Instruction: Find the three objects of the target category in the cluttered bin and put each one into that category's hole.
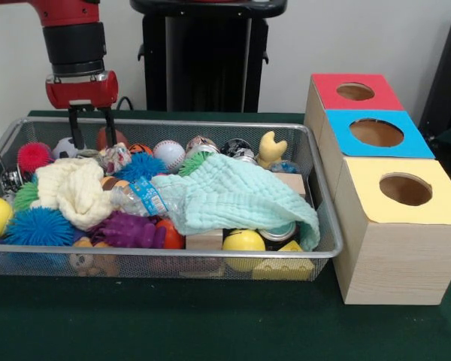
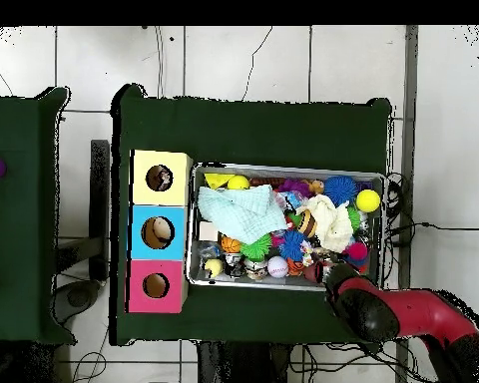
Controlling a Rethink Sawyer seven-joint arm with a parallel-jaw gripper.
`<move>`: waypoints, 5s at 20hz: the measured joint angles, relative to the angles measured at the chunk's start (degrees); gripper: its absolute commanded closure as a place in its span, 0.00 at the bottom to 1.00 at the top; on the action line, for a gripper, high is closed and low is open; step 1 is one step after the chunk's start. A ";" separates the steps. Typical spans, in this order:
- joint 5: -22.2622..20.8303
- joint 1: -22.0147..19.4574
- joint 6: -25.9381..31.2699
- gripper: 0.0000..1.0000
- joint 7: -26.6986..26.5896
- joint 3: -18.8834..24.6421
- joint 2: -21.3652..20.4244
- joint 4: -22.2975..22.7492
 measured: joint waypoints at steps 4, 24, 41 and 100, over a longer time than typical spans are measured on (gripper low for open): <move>-0.68 0.01 -1.84 0.00 0.00 0.00 0.00 0.12; 1.32 0.14 -3.45 0.00 0.00 1.49 -2.00 5.42; 1.25 9.52 -4.80 0.00 0.00 -0.89 2.08 5.65; 7.39 6.71 -3.52 0.00 0.00 -0.14 -1.48 5.24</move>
